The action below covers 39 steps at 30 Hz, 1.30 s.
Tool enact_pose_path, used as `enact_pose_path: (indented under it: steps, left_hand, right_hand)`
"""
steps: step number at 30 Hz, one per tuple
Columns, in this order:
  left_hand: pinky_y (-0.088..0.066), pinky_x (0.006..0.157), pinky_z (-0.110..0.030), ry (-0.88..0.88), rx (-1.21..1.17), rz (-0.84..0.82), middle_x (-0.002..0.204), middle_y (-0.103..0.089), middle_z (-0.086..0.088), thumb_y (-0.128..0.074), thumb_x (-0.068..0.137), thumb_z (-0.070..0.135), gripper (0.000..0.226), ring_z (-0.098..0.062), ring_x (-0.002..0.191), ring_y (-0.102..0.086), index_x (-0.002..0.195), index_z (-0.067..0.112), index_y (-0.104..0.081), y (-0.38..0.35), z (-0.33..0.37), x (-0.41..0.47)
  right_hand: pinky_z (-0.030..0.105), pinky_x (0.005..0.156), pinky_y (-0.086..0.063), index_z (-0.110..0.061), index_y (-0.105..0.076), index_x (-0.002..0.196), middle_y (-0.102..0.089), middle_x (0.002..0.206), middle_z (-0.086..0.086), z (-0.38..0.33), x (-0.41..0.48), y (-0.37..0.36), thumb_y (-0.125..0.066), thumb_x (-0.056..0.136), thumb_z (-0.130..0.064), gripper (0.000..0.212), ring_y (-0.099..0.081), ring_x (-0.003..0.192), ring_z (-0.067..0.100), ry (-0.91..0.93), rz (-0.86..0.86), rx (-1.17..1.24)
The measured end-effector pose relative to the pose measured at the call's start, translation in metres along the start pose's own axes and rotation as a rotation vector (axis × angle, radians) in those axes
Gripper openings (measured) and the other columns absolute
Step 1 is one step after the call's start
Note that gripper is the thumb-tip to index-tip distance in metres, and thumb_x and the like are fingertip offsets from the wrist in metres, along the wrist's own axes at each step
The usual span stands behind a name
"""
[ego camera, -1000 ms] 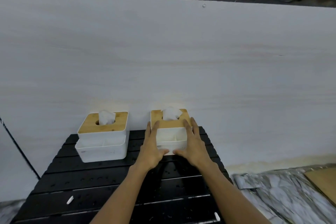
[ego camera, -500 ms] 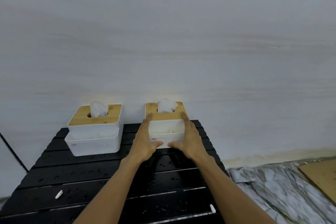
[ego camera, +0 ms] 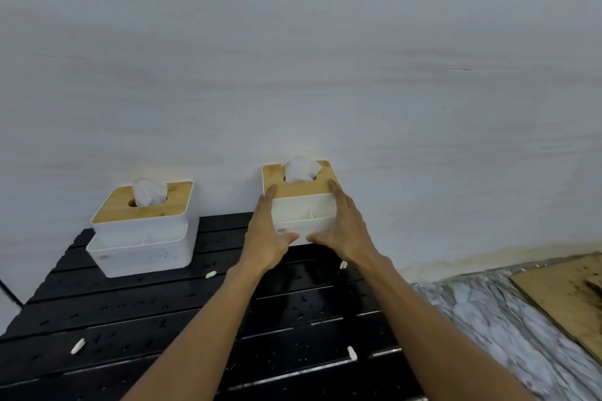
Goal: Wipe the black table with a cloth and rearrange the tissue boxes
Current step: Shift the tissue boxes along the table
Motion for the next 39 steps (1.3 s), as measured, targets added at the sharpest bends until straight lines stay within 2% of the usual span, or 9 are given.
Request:
enact_pose_path:
  steps: [8,13,20,22,24,27,31,35,39]
  left_hand:
    - [-0.038,0.108,-0.033,0.037,-0.001,-0.028,0.15,-0.036,0.009,-0.081,0.076,0.016,0.101,-0.014,0.133,-0.04,0.152,0.035,-0.017,-0.032,0.0,-0.001]
    - [-0.033,0.1,-0.025,0.044,0.014,-0.036,0.148,-0.037,0.01,-0.082,0.076,0.016,0.1,-0.008,0.127,-0.039,0.152,0.036,-0.018,-0.036,-0.004,0.004]
    - [-0.035,0.092,-0.023,0.017,0.045,-0.037,0.147,-0.034,0.008,-0.079,0.079,0.016,0.099,-0.002,0.115,-0.035,0.151,0.038,-0.015,-0.039,-0.003,0.004]
    - [-0.04,0.099,-0.029,0.022,0.049,-0.059,0.153,-0.029,0.005,-0.081,0.076,0.02,0.107,-0.007,0.123,-0.04,0.15,0.045,-0.008,-0.036,-0.001,0.002]
    - [-0.044,0.106,-0.046,0.026,0.067,-0.077,0.161,-0.017,-0.001,-0.083,0.073,0.027,0.116,-0.021,0.139,-0.038,0.149,0.052,0.0,-0.028,0.0,0.0]
    - [-0.027,0.116,-0.046,-0.02,0.101,-0.054,0.165,0.003,0.007,-0.079,0.077,0.041,0.112,-0.016,0.151,-0.011,0.15,0.049,0.005,0.0,0.005,-0.012]
    - [-0.02,0.117,-0.035,-0.145,0.161,0.081,0.164,-0.006,0.016,-0.069,0.085,0.052,0.092,-0.007,0.15,-0.009,0.151,0.048,-0.005,0.068,0.011,-0.036]
    - [-0.025,0.118,-0.037,-0.162,0.245,0.205,0.16,-0.021,0.014,-0.067,0.088,0.046,0.081,-0.008,0.147,-0.018,0.152,0.04,-0.018,0.152,-0.008,-0.053]
    - [-0.032,0.115,-0.049,-0.02,0.324,0.308,0.159,-0.025,0.006,-0.071,0.082,0.052,0.087,-0.019,0.146,-0.022,0.151,0.037,-0.02,0.228,-0.053,-0.061]
  right_hand:
    - [0.04,0.105,-0.04,-0.028,-0.009,0.16,-0.033,0.156,0.008,0.03,-0.001,0.01,-0.091,0.067,-0.032,0.124,-0.041,0.138,0.028,-0.031,-0.041,-0.009]
    - [0.043,0.106,-0.041,-0.028,-0.01,0.16,-0.034,0.156,0.008,0.037,0.003,0.007,-0.091,0.066,-0.033,0.125,-0.041,0.138,0.029,-0.046,-0.055,-0.008]
    - [0.041,0.105,-0.042,-0.032,-0.008,0.159,-0.033,0.155,0.007,0.04,0.005,0.005,-0.091,0.065,-0.034,0.125,-0.042,0.136,0.028,-0.053,-0.067,-0.013]
    - [0.042,0.108,-0.04,-0.033,-0.003,0.159,-0.025,0.16,0.008,0.038,0.004,0.005,-0.092,0.064,-0.036,0.131,-0.038,0.141,0.03,-0.049,-0.083,-0.017]
    - [0.049,0.114,-0.037,-0.038,0.005,0.158,-0.009,0.167,0.01,0.037,0.002,0.007,-0.092,0.06,-0.046,0.139,-0.027,0.149,0.035,-0.063,-0.072,-0.043]
    - [0.058,0.121,-0.025,-0.038,0.008,0.158,0.001,0.169,0.011,0.023,-0.005,0.014,-0.087,0.064,-0.059,0.135,-0.009,0.154,0.04,-0.059,0.062,-0.157]
    - [0.055,0.121,-0.027,-0.027,-0.004,0.161,-0.011,0.167,0.011,-0.038,-0.025,0.009,-0.081,0.075,-0.052,0.118,-0.008,0.154,0.037,0.137,0.217,-0.175]
    - [0.048,0.117,-0.037,-0.034,0.001,0.16,-0.013,0.167,0.004,-0.108,-0.037,-0.041,-0.073,0.082,-0.056,0.109,-0.01,0.155,0.027,0.249,0.094,-0.084]
    - [0.042,0.119,-0.03,-0.037,0.01,0.158,-0.013,0.167,0.005,-0.156,-0.042,-0.102,-0.074,0.081,-0.055,0.116,-0.013,0.154,0.023,0.239,-0.1,-0.002]
Point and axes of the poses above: each hand's wrist, its own x-axis towards the middle knuckle, its own y-axis out of the back of the hand, z = x × y, the point moved 5 cm from there along x, towards the middle knuckle
